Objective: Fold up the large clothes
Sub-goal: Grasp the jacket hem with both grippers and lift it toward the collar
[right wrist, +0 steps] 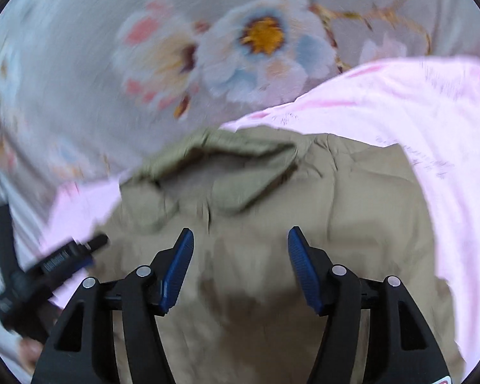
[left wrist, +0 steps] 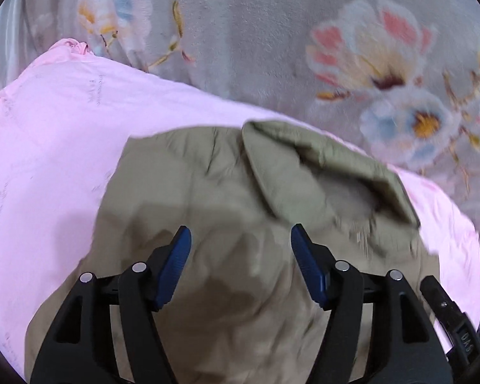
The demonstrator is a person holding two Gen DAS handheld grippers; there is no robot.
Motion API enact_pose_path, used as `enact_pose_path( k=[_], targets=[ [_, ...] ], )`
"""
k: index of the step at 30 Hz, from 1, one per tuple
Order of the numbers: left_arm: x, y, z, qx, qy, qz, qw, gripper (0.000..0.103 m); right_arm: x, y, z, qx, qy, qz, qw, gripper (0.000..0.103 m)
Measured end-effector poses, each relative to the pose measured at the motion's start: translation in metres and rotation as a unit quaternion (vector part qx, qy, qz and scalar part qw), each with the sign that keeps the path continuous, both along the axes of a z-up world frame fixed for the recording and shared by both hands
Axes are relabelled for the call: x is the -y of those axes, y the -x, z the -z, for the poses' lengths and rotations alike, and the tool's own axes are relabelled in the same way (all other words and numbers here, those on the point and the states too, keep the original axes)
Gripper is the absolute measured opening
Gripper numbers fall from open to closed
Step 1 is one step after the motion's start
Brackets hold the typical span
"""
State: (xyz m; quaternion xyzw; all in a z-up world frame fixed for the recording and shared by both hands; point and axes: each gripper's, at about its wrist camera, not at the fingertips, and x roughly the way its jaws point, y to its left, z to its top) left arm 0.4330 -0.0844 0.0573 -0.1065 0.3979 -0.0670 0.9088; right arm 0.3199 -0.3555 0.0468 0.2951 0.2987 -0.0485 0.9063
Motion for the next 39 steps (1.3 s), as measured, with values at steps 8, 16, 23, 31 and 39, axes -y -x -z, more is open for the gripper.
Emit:
enact_pose_path(
  k=[8, 16, 23, 31, 39],
  targets=[
    [0.031, -0.042, 0.037, -0.01, -0.029, 0.004, 0.9995, 0.034, 0.015, -0.061, 0.029, -0.031, -0.047, -0.006, 0.998, 0.027],
    [0.04, -0.041, 0.063, -0.001, -0.083, 0.017, 0.9964, 0.001, -0.003, -0.06, 0.04, -0.043, 0.034, -0.01, 0.998, 0.002],
    [0.044, -0.042, 0.063, 0.005, -0.106, 0.017, 0.9942, 0.001, -0.006, -0.063, 0.043, -0.059, 0.06, -0.014, 0.996, 0.003],
    [0.006, -0.042, -0.003, 0.048, -0.05, -0.014, 0.9975, 0.008, 0.016, -0.034, -0.03, 0.013, 0.066, 0.032, 0.997, 0.018],
    [0.0, -0.084, -0.013, 0.038, 0.004, -0.082, 0.9959, 0.01, 0.001, -0.129, -0.021, -0.013, 0.067, -0.028, 0.997, 0.018]
  ],
)
